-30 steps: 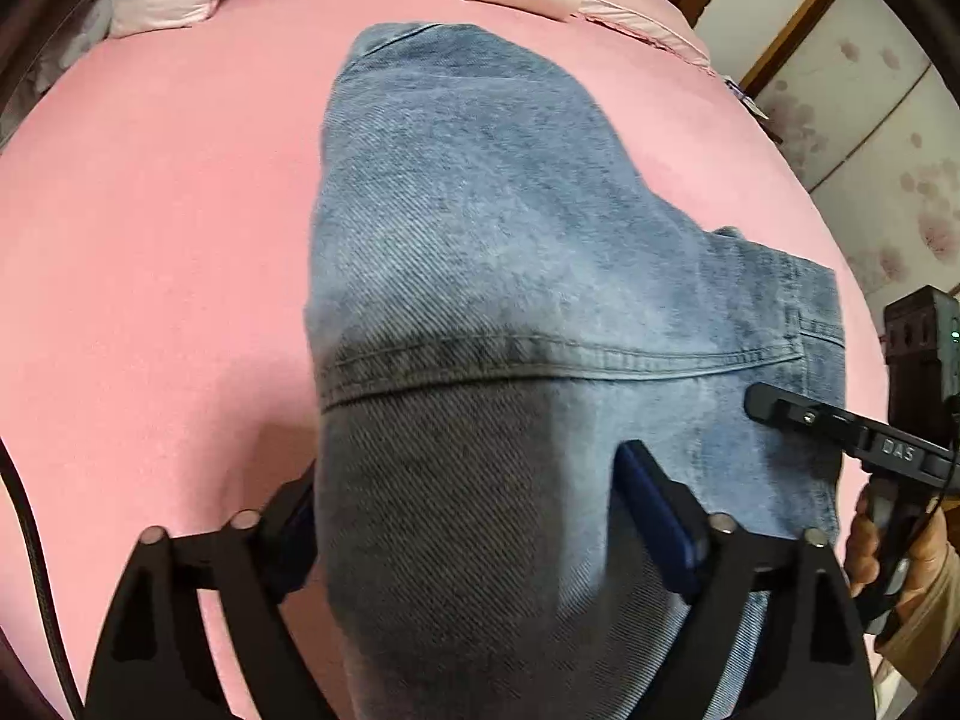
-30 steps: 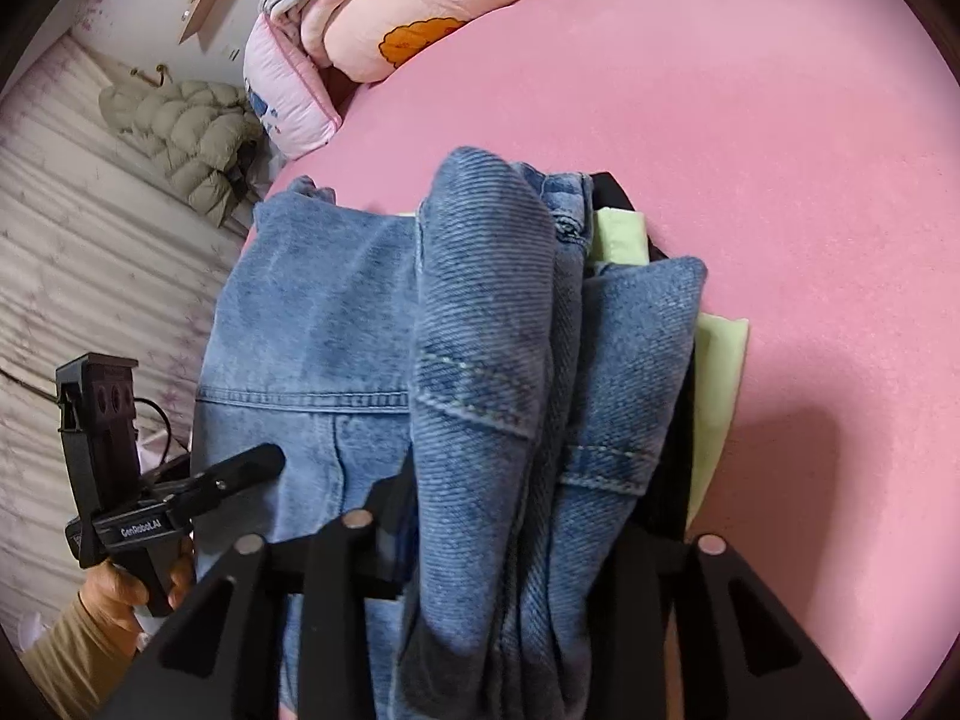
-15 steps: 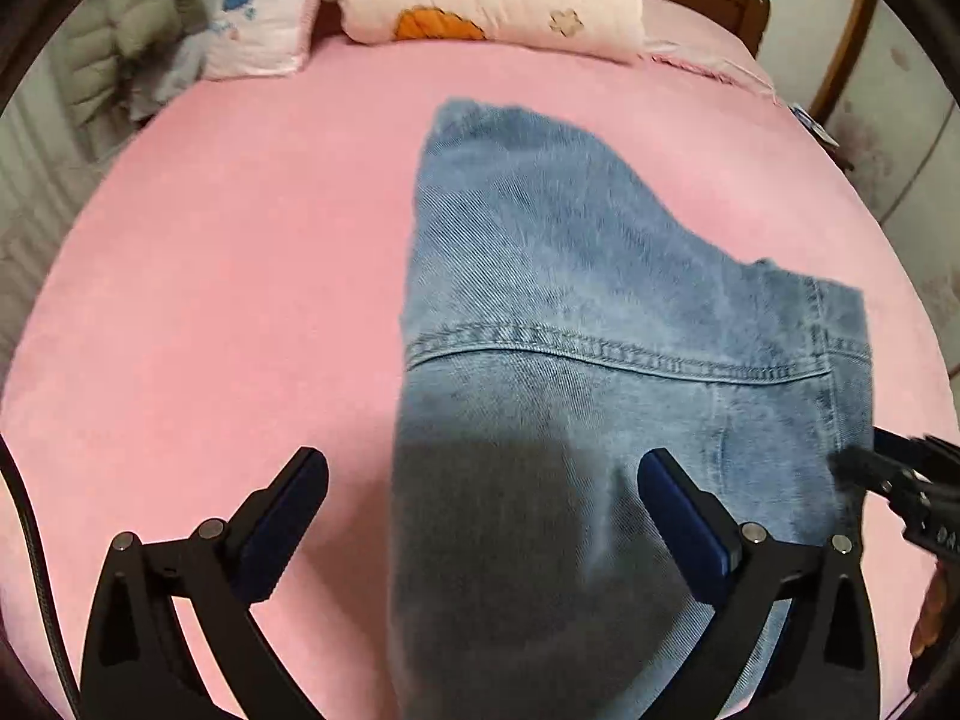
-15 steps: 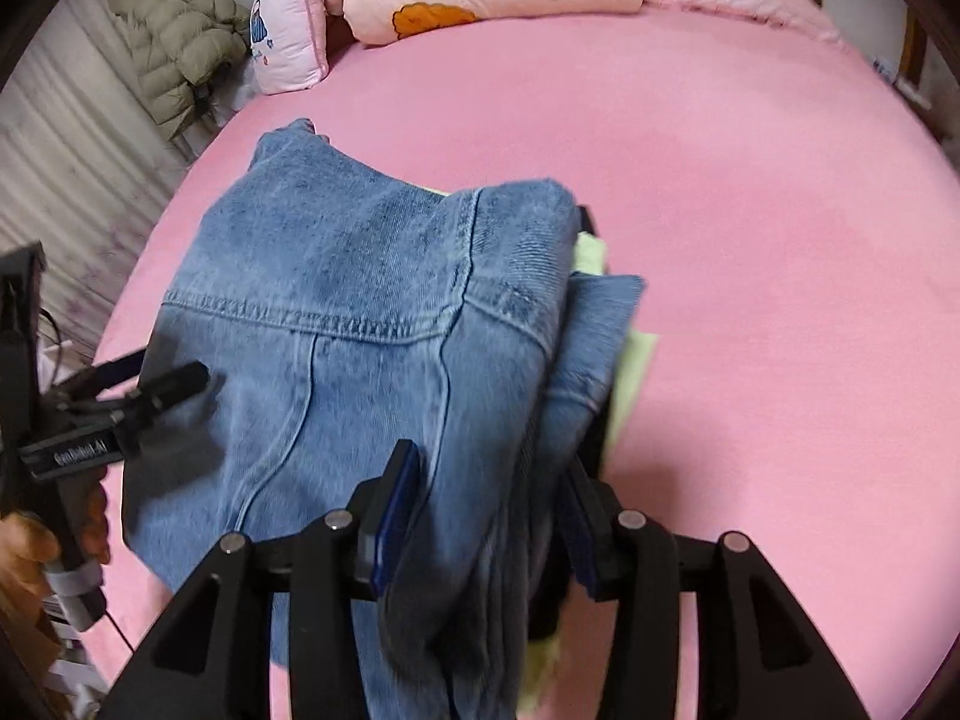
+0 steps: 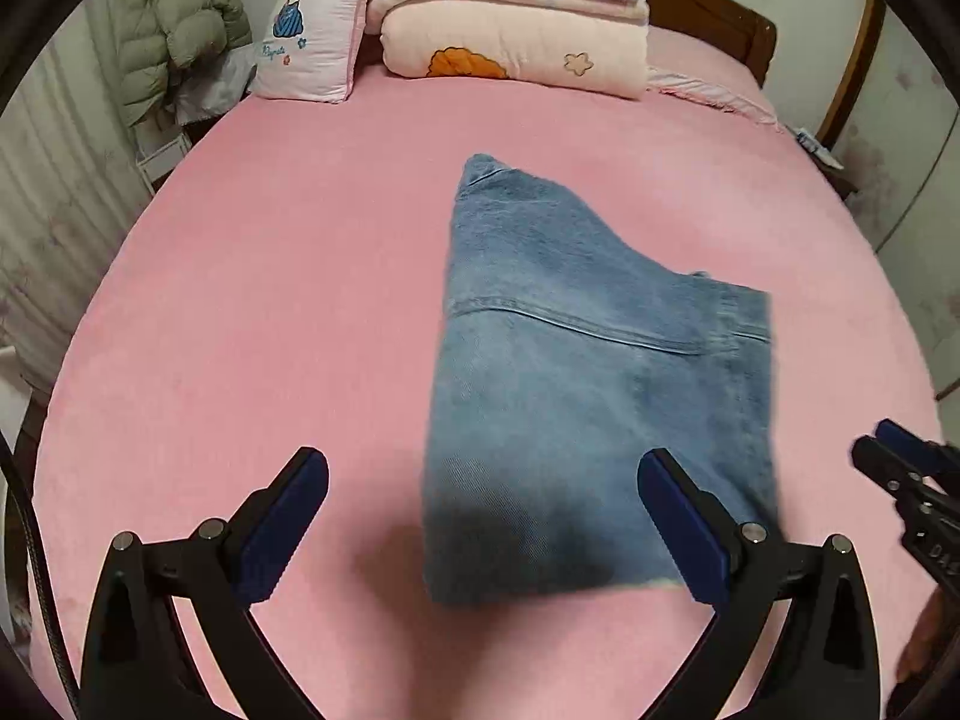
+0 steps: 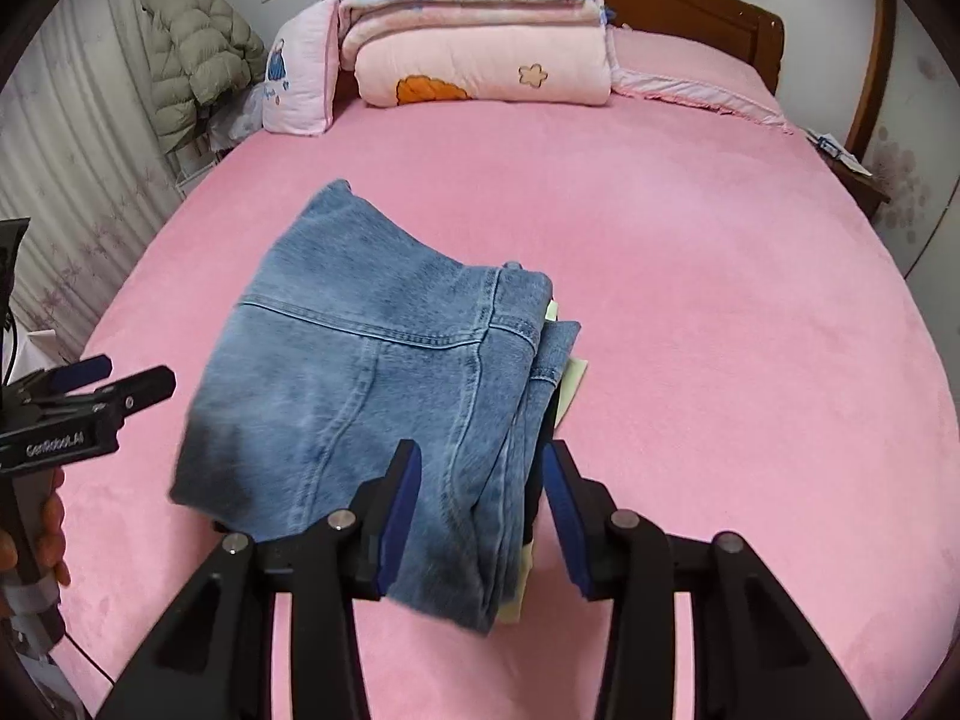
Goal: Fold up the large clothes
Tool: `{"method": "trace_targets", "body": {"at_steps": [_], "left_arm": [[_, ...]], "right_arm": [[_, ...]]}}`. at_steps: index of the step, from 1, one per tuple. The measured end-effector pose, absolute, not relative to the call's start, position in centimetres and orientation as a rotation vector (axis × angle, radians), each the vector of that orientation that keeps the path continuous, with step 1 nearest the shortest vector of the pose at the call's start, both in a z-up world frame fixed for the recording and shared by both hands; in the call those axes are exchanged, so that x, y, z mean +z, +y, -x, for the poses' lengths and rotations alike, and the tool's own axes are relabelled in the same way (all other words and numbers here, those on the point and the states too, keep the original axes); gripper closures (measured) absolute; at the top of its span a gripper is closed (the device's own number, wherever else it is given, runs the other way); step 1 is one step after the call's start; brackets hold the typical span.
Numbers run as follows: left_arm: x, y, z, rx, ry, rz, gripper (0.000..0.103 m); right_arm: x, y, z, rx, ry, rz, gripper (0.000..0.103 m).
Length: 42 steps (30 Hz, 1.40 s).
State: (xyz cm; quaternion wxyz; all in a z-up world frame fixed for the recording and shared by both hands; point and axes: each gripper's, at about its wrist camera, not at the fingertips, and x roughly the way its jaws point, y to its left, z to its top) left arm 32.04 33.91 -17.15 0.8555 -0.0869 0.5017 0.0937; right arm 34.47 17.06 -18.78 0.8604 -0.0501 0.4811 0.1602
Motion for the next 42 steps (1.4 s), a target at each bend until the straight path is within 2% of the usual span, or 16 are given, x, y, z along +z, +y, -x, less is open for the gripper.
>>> {"method": "trace_targets", "body": {"at_steps": [13,26,42], "left_arm": [[-5.7,25.9,-20.4,0.177,1.088,0.246,0.0],[2.9,12.2,-5.2,0.101,1.011,0.204,0.0],[6.4,-2.0,6.2,0.145,0.926,0.128,0.0]], "right_arm": [[-9.3,10.6,-22.1,0.31,1.02,0.015,0.062],[-1.7,0.3,-8.3,0.333,1.012,-0.014,0.062],[1.8,-10.5,4.3,0.326,0.952,-0.042,0.062]]}}
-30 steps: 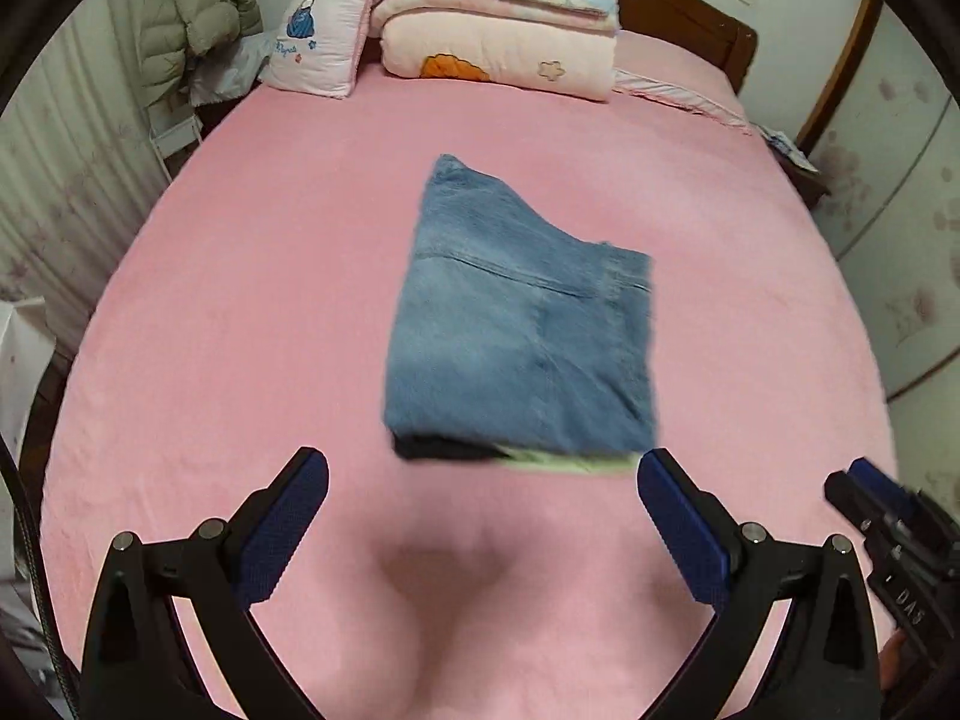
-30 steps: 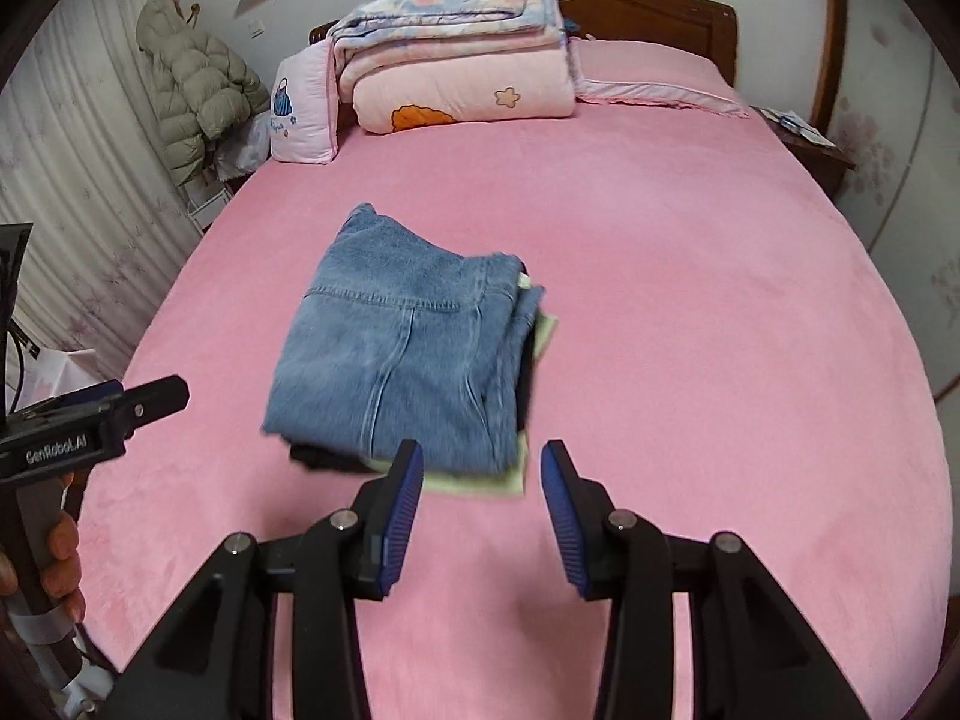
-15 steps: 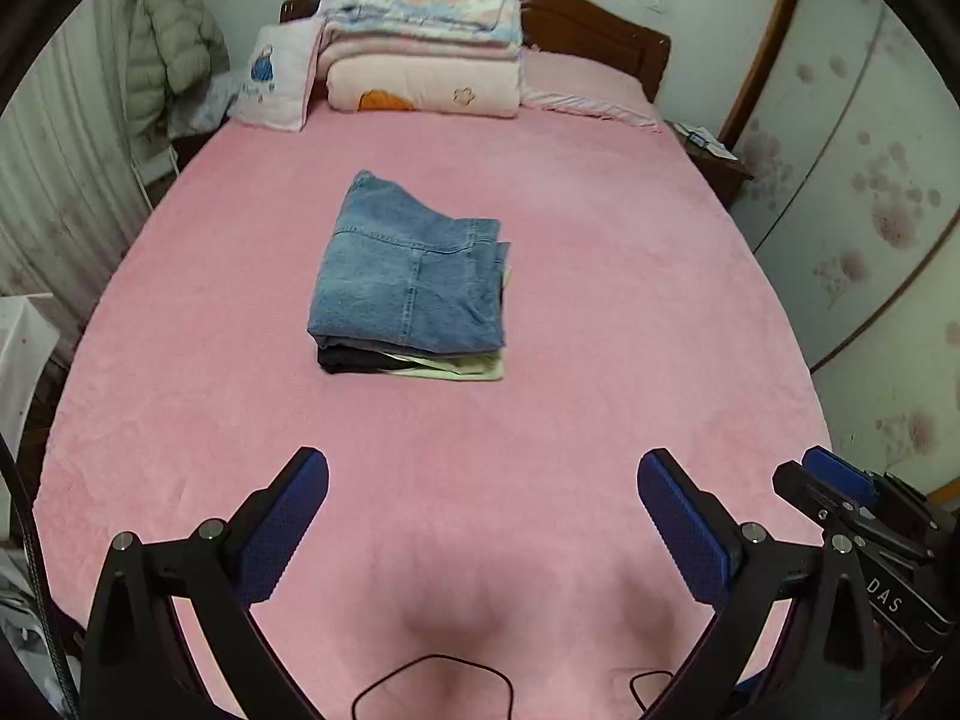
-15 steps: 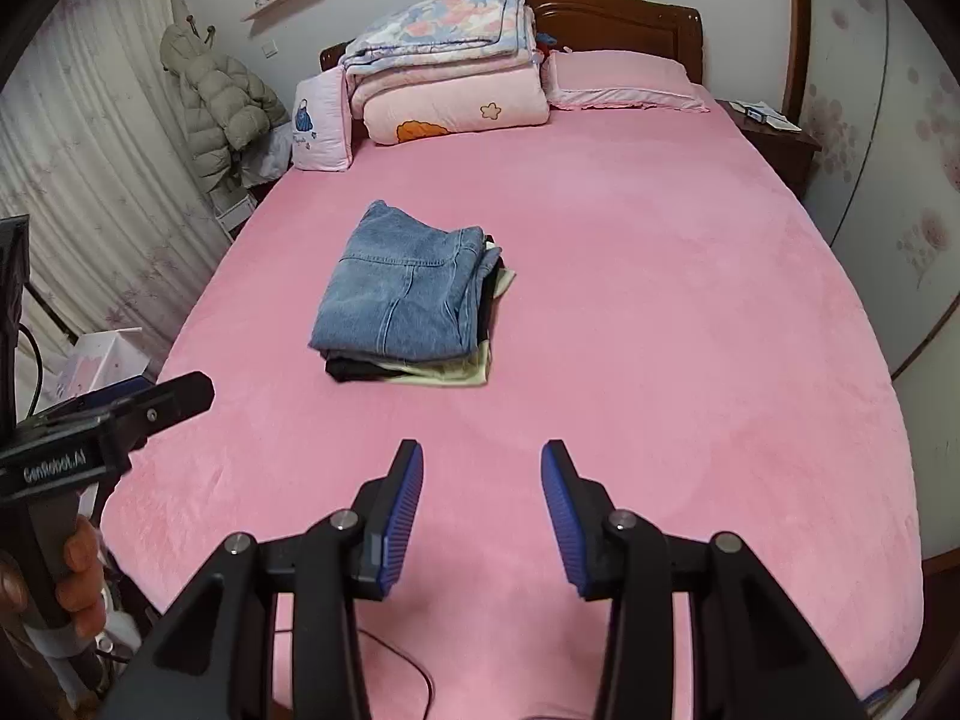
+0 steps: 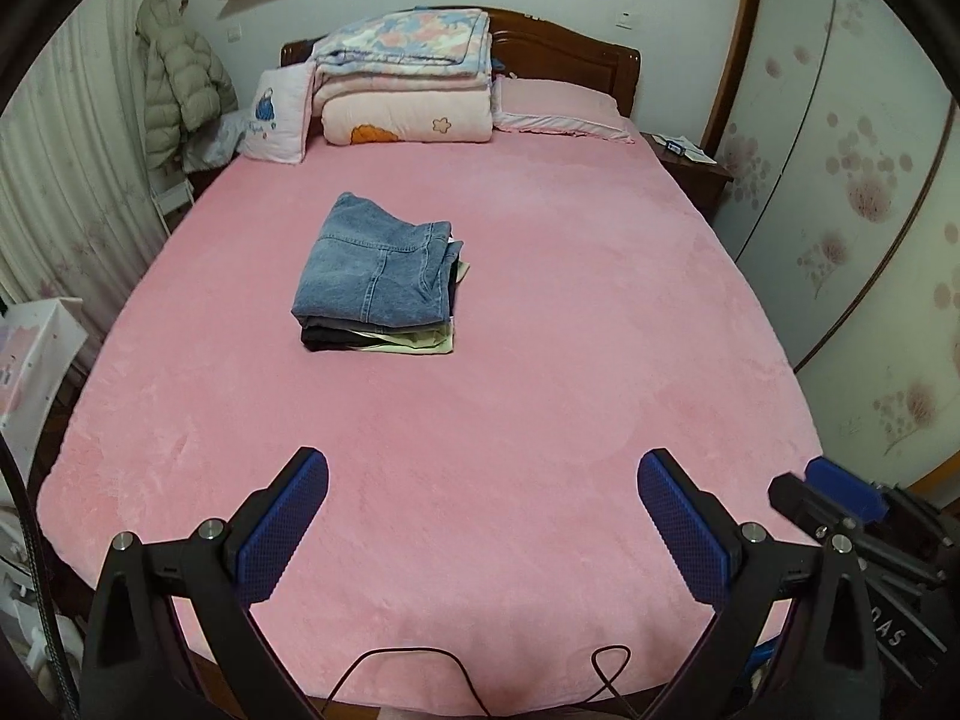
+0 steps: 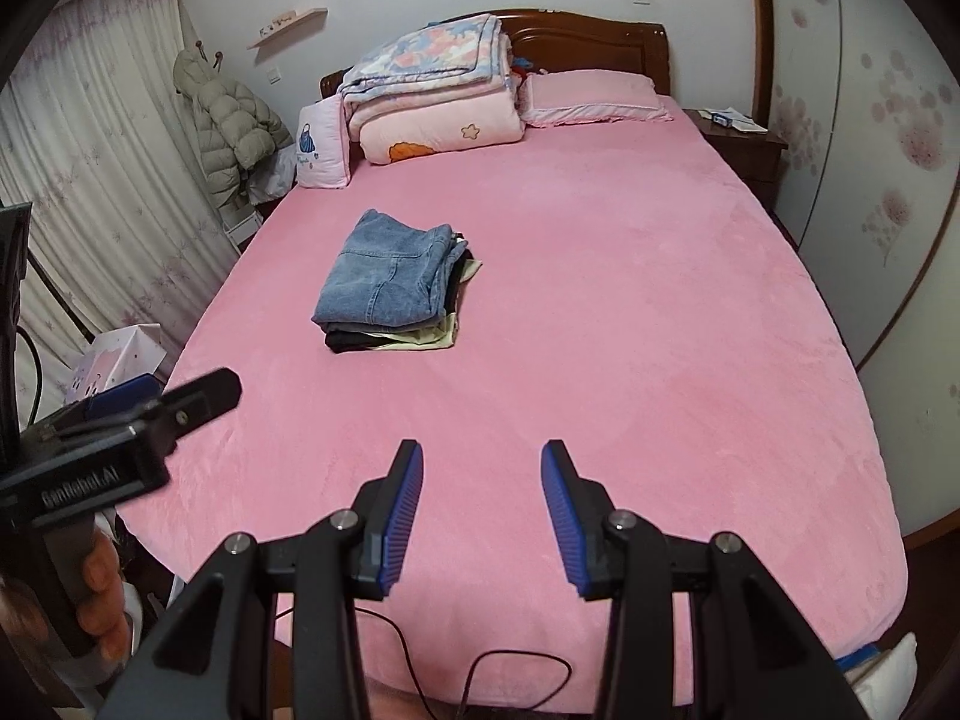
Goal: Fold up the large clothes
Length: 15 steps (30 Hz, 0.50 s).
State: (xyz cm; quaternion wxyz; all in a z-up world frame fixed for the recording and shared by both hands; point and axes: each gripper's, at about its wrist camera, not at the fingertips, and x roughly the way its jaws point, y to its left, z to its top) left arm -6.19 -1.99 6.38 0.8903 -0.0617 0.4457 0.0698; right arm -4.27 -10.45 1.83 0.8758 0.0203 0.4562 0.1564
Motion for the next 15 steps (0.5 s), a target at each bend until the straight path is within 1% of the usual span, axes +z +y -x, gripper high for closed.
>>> {"method": "trace_targets", "body": {"at_steps": [7,15], "left_arm": [[6.4,-5.7,8.5,0.16,0.925,0.096,0.0],[6.7,-7.6,9.0,0.167,0.922,0.067,0.0]], "right_arm": [[2.4,-12.7,6.6,0.311,0.923,-0.046,0.062],[2.2,-14.5,7.3,0.3,0.928,-0.071,0.062]]}}
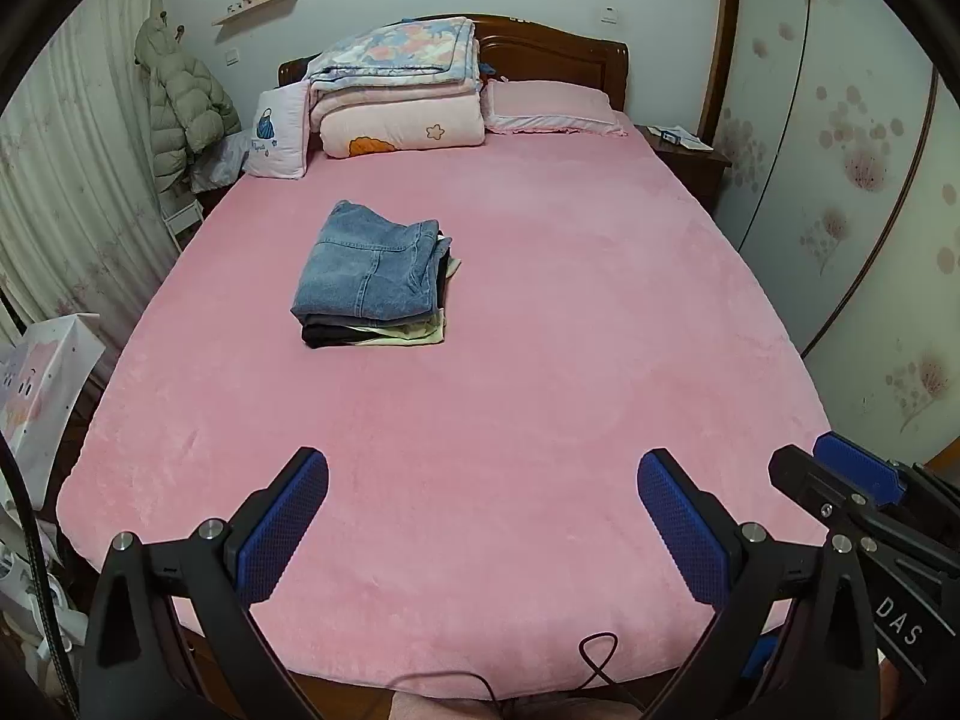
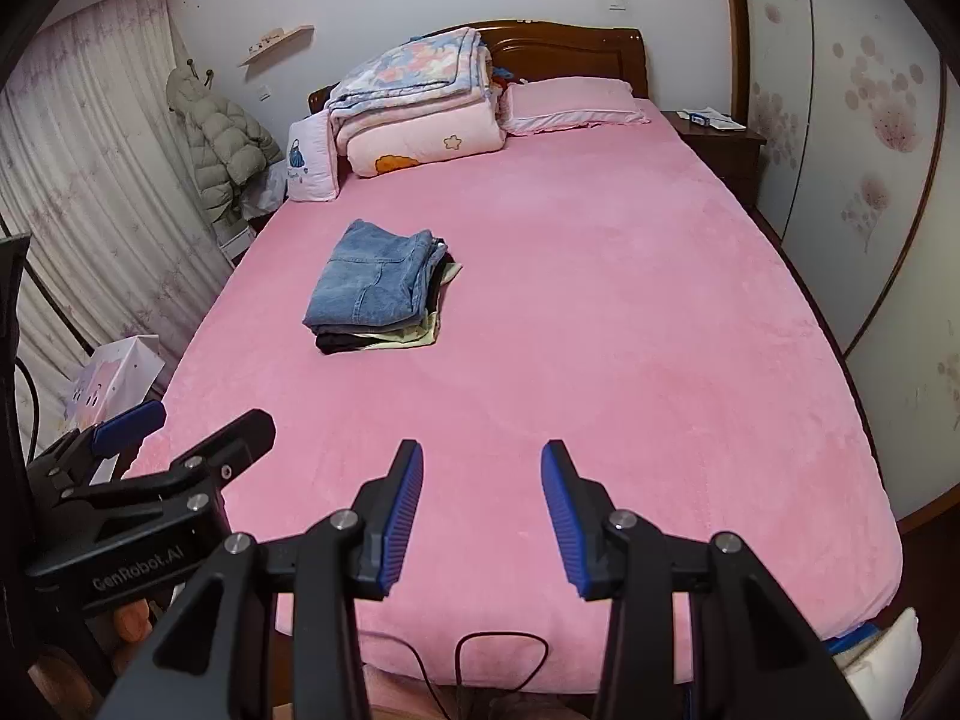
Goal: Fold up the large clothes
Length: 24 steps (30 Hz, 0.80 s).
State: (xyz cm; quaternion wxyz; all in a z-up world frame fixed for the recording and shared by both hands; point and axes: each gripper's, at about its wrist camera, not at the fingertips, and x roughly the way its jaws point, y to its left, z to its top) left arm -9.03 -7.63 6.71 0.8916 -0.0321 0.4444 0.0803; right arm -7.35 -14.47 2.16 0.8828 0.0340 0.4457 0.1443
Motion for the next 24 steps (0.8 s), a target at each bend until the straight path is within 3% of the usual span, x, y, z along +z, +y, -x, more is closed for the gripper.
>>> {"method": "trace_targets", "body": {"at_steps": [24], "left_arm": [[7.1,-7.9,7.3,0.135,0.939,0.049,0.001]], "right_arm": [[1.9,-15.3,6.3,0.283,0.932,-0.054,0.062]]}}
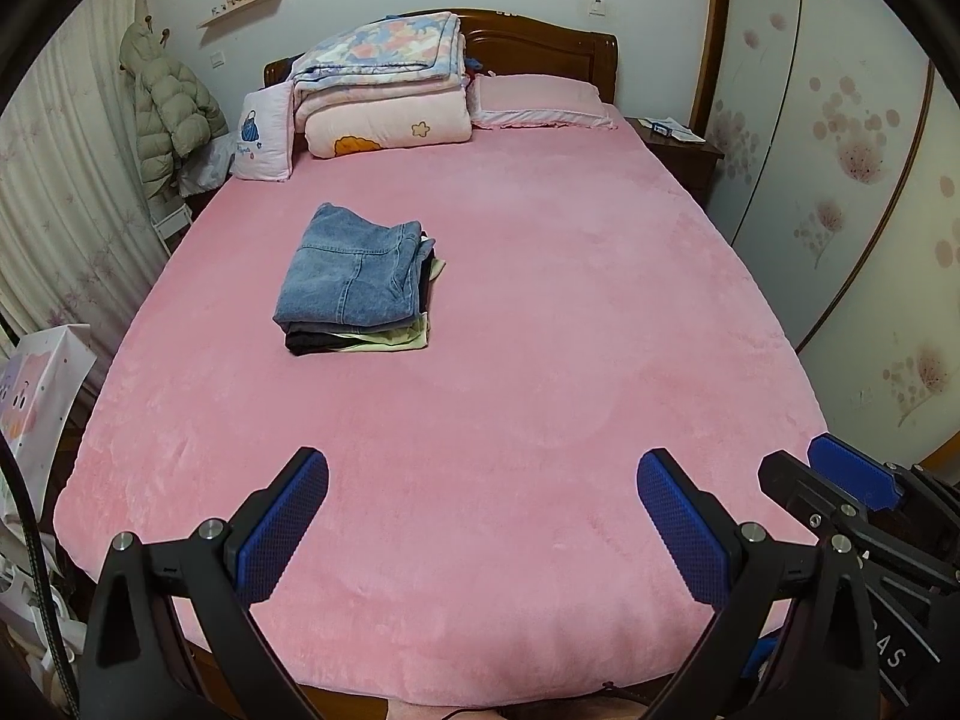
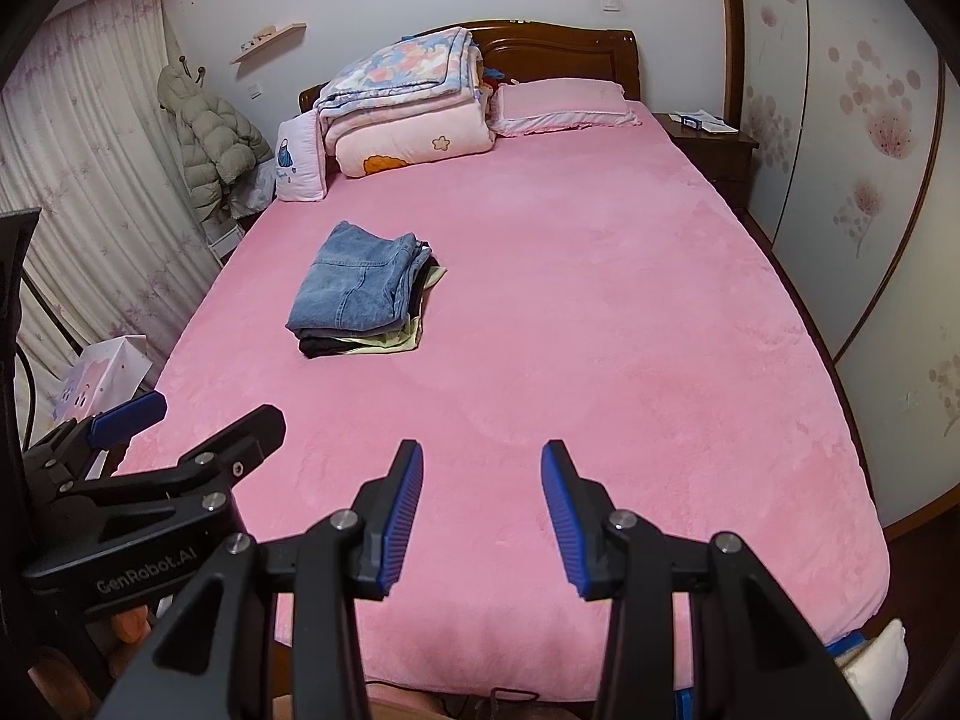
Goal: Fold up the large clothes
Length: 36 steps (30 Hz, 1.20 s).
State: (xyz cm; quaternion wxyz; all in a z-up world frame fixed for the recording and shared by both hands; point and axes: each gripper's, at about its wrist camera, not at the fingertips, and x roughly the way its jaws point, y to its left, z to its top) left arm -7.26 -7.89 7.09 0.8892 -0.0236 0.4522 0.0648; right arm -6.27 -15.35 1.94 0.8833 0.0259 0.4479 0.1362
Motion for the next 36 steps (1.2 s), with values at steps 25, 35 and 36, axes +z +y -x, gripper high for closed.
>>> {"method": "trace_targets", "body": {"at_steps": [25,35,36], "left_arm": [[7.01,-7.59,6.93,0.132,0.969,0.069,0.001],[6.98,-7.36,6.96,0.133,0.974,0.076,0.001],[6.95,-7.42,7.01,0.135,0.974,0.077,0.001]], "right_arm": [[2.0,-15.62,5.84,0.282,0.94,-0.054,0.062],[1.62,-15.54,6.03,0.282,0.945,-0.051,0.062],[1.6,-15.55,6.03,0.282,0.947,-0.051,0.062]]}}
